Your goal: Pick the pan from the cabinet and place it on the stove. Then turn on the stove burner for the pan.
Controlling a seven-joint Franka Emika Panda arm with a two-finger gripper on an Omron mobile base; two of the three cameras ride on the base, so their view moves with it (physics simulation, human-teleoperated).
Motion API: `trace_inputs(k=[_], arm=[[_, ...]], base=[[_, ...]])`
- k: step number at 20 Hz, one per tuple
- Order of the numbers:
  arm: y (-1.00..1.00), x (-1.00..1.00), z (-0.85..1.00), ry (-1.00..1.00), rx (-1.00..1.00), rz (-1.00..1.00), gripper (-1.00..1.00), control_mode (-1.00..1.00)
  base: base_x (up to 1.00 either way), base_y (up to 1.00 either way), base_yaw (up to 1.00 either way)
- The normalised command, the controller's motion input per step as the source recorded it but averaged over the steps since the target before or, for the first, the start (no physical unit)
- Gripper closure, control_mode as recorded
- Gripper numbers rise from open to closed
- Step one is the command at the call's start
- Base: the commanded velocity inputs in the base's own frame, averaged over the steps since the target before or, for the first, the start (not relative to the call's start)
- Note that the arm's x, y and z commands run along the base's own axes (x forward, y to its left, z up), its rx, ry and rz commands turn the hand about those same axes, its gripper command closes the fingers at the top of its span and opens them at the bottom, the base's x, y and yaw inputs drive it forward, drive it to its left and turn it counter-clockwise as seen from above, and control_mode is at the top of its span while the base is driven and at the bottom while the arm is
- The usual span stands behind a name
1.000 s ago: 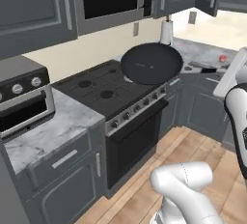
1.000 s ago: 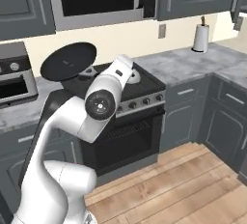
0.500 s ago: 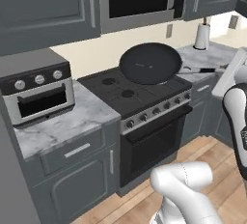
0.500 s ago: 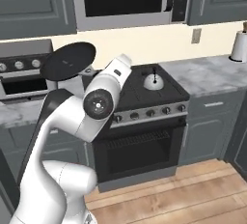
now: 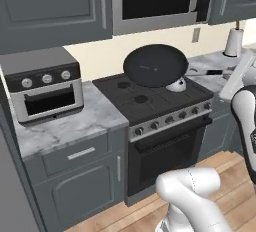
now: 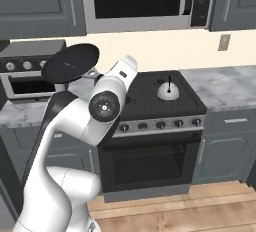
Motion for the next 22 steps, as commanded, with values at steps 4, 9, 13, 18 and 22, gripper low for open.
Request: trace_inputs(k=[4,9,13,18,22], arm=[[0.0,0.0,0.0,0.0,0.0,0.0,1.0,1.0],[0.0,0.0,0.0,0.0,0.0,0.0,1.0,1.0],[0.0,0.0,0.0,0.0,0.0,0.0,1.0,1.0],[0.0,0.0,0.0,0.0,0.0,0.0,1.0,1.0],[0.0,0.0,0.0,0.0,0.0,0.0,1.0,1.0]], base=[[0.31,0.0,0.21],[0.42,0.0,0.18],[0.37,0.0,0.11],[0.14,0.0,0.0],[0.0,0.0,-0.11]])
